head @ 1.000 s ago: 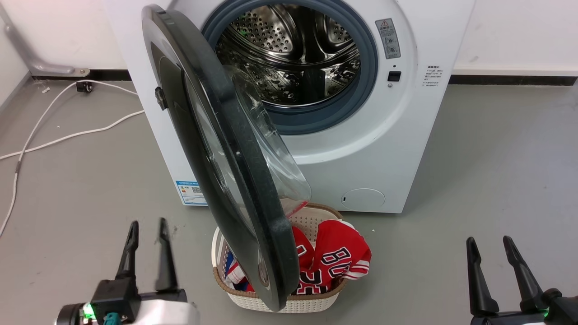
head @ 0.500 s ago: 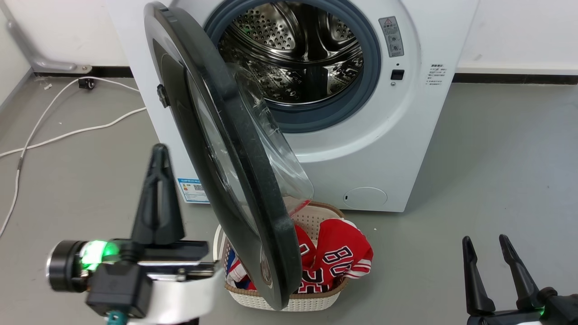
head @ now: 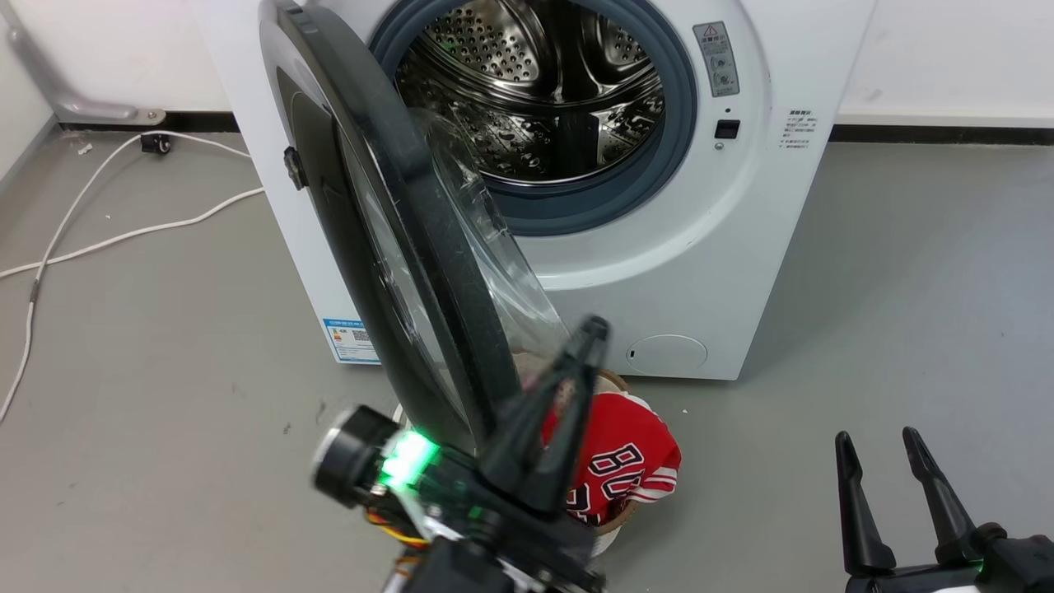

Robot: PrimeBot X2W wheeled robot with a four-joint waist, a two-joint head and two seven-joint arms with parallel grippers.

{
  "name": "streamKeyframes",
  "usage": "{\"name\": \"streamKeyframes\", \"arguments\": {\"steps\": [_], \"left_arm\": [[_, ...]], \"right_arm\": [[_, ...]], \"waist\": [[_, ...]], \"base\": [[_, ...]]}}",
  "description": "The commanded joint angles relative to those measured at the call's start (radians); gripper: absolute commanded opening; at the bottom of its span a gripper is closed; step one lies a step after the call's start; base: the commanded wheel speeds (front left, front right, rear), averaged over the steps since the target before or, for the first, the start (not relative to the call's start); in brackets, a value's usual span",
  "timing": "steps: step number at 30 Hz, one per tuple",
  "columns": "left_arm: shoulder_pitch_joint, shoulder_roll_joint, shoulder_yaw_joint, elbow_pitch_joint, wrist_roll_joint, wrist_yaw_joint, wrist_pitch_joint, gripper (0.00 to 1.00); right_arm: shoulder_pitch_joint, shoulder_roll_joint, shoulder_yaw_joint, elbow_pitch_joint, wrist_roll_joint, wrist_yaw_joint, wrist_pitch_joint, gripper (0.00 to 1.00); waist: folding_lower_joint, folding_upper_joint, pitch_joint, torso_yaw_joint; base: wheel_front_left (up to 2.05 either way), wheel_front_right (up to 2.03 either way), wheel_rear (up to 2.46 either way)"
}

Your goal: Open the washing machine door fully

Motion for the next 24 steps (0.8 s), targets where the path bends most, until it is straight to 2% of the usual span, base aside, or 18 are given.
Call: {"name": "streamKeyframes", "arguments": {"steps": [1,10,24], "left_arm": [[-0.013,0.0,-0.02,0.012,-0.008,-0.004,-0.002,0.0],[0.02,0.011,-0.154,0.1,-0.028,-0.027,-0.002,0.0],[0.048,0.052,-0.168,0.237,-0.067,-0.014,-0.002,0.0]], "right_arm": [[-0.01,0.003,0.003,0.001,0.001,0.0,-0.002,1.0],[-0.011,0.003,0.004,0.01,-0.005,0.0,-0.002,1.0],[-0.026,0.003,0.012,0.024,-0.013,0.0,-0.002,1.0]], "waist": [[0.0,0.0,0.002,-0.001],[0.0,0.0,0.014,0.0],[0.0,0.0,0.032,0.004]], "base": [[0.0,0.0,0.0],[0.0,0.0,0.0],[0.0,0.0,0.0]]}}
